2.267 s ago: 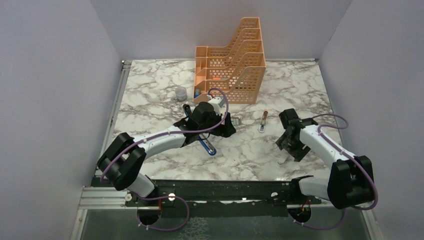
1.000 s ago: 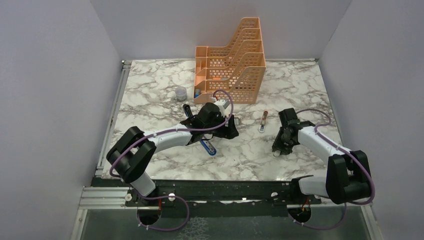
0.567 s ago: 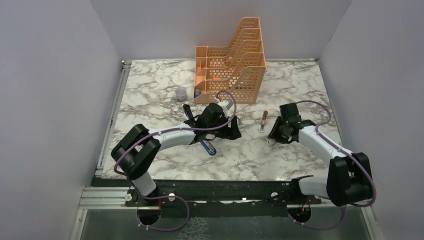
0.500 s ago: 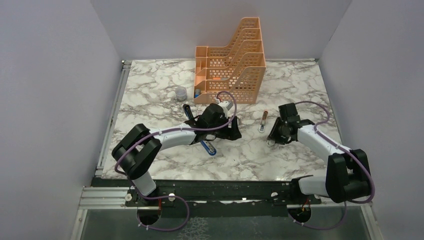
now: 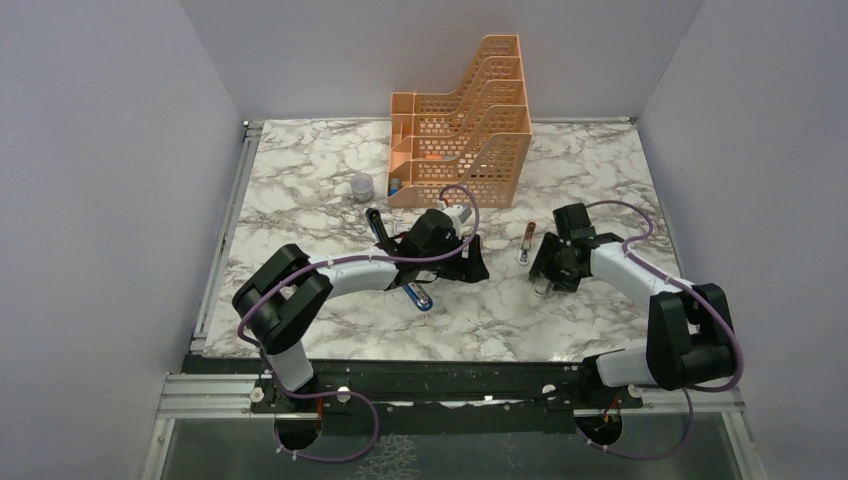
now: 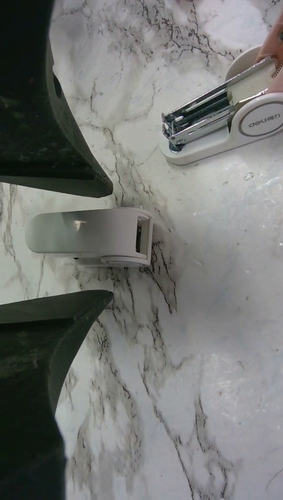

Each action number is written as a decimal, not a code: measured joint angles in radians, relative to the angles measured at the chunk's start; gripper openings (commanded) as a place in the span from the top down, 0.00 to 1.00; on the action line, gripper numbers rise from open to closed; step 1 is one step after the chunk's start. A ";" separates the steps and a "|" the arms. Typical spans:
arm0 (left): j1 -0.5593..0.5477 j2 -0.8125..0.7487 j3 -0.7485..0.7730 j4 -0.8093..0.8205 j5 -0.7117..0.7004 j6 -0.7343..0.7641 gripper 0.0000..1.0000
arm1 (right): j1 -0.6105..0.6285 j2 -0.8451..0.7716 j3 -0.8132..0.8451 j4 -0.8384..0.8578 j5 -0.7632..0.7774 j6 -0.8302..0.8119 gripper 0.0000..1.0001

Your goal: Load the staples into the stapler

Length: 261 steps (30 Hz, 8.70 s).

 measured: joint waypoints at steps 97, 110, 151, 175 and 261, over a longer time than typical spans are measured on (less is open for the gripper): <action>-0.095 0.457 0.113 0.571 0.146 -0.439 0.94 | -0.021 -0.141 0.041 -0.171 -0.264 0.094 0.85; -0.097 0.470 0.164 0.492 0.141 -0.428 0.94 | -0.047 -0.050 0.093 -0.177 -0.216 0.062 0.78; -0.088 0.475 0.179 0.480 0.102 -0.428 0.93 | -0.065 0.133 0.231 -0.035 0.010 0.017 0.57; -0.090 0.473 0.196 0.449 0.138 -0.422 0.69 | -0.066 0.080 0.074 0.034 -0.145 -0.079 0.38; 0.058 -0.718 0.111 -0.580 -0.813 0.312 0.07 | 0.451 0.372 0.539 0.188 0.169 -0.163 0.65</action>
